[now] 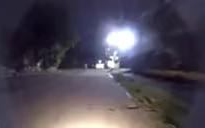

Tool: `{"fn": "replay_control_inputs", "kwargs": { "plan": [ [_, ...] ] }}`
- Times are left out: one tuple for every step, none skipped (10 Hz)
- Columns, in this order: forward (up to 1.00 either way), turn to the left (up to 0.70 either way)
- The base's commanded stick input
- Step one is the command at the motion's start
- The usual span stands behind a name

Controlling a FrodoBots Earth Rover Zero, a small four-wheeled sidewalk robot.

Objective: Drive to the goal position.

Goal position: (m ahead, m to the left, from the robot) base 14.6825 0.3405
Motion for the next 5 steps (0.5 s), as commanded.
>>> {"fn": "replay_control_inputs", "kwargs": {
  "plan": [
    [0.70, 0.00],
    [0.70, 0.00],
    [0.70, -0.15],
    [0.70, -0.23],
    [0.70, -0.29]
  ]
}}
